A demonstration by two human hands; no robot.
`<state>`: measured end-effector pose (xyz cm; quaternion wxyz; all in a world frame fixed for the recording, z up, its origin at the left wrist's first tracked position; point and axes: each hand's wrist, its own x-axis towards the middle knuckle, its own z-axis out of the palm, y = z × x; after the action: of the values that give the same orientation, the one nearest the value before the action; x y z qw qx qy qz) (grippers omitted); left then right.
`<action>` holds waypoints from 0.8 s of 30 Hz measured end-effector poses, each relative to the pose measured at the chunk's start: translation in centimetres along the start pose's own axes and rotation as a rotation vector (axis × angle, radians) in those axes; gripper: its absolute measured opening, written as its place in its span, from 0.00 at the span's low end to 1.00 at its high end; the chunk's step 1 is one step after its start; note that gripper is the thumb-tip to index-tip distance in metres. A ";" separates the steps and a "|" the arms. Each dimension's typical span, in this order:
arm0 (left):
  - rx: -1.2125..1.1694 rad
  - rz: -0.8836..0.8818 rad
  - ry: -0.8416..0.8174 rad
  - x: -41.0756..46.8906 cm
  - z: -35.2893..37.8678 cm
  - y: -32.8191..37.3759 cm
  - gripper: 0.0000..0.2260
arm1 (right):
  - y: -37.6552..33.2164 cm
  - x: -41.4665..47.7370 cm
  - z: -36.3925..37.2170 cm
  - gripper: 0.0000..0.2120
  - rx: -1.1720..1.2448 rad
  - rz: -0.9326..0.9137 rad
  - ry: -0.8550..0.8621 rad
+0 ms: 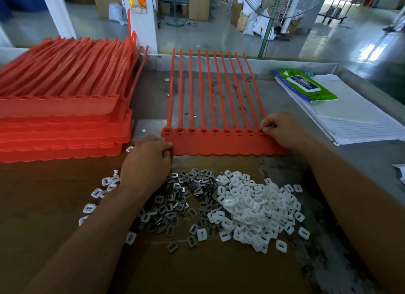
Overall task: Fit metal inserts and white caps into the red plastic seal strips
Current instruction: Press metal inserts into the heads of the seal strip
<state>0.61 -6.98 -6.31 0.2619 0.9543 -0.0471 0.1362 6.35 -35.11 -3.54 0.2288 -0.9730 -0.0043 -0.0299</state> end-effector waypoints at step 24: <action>-0.004 0.003 -0.002 -0.1 -0.1 0.2 0.11 | -0.3 0.1 0.1 0.04 -0.091 0.003 0.119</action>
<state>0.47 -7.07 -6.18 0.2637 0.9538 -0.0490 0.1356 6.44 -34.78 -3.54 0.1844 -0.9789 0.0123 -0.0875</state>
